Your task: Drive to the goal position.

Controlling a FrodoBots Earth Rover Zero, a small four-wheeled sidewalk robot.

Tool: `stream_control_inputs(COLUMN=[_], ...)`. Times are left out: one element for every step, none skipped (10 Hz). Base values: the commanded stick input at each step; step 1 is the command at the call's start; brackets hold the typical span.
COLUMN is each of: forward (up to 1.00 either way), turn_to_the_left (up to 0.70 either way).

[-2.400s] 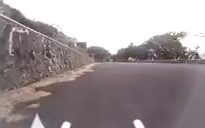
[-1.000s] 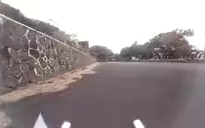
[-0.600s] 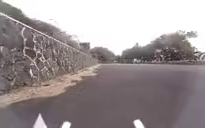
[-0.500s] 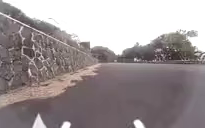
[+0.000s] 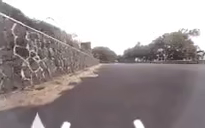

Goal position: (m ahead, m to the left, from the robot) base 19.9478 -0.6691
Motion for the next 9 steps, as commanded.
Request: stream_control_inputs(forward=[0.7,0.7,0.7,0.7,0.7,0.7,0.7,0.7,0.7], turn_to_the_left=[-0.35,-0.35,-0.35,-0.35,-0.35,0.0,0.0,0.0,0.0])
